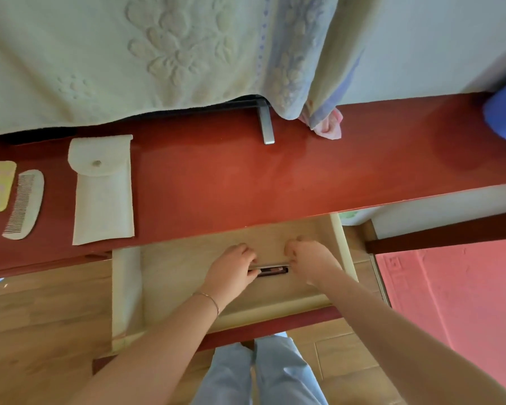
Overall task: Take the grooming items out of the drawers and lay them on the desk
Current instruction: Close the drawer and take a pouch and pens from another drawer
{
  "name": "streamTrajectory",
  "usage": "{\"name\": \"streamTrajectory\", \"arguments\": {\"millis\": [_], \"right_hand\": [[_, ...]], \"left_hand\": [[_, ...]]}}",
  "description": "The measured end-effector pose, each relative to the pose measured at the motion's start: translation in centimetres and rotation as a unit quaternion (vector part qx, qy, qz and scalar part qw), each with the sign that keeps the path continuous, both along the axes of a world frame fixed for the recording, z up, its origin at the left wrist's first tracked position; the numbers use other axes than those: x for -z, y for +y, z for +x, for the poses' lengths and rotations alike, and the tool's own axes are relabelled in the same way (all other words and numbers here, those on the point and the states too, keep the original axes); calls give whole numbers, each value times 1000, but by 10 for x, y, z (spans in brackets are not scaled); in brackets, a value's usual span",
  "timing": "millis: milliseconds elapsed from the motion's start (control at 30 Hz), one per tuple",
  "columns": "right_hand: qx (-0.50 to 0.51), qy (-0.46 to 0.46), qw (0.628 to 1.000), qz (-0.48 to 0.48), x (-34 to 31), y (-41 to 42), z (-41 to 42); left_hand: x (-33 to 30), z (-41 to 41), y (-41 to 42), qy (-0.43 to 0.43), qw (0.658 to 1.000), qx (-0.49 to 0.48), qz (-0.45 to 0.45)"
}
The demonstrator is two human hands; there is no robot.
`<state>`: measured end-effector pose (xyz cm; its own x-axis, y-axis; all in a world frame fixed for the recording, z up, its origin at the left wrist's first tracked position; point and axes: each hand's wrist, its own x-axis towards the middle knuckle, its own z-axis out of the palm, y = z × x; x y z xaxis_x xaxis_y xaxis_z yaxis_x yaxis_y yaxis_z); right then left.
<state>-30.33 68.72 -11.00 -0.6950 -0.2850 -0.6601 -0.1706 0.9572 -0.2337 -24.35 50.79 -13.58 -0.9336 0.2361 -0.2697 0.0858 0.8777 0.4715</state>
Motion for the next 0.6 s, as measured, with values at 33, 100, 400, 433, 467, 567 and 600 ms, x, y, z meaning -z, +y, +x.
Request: {"name": "streamTrajectory", "arguments": {"millis": [33,100,400,433,467,567,600], "right_hand": [[-15,-1,1000,11,5,-3,-1],[-39,-7,999,32,10,-8,-2],[-108,4,991,77,13,-13,-6],[-120,9,990,80,13,-14,-6],[-134,15,987,83,14,-14,-5],[-170,24,981,94,14,-14,-3],[-179,29,979,94,12,-13,-2]], "left_hand": [[3,0,4,-13,1000,9,-13],[9,1,8,-37,998,24,-36],[14,8,9,-9,995,80,-65],[14,9,8,-3,993,92,-77],[14,9,7,1,991,100,-87],[10,11,5,16,991,95,-93],[8,12,3,28,992,86,-83]]}}
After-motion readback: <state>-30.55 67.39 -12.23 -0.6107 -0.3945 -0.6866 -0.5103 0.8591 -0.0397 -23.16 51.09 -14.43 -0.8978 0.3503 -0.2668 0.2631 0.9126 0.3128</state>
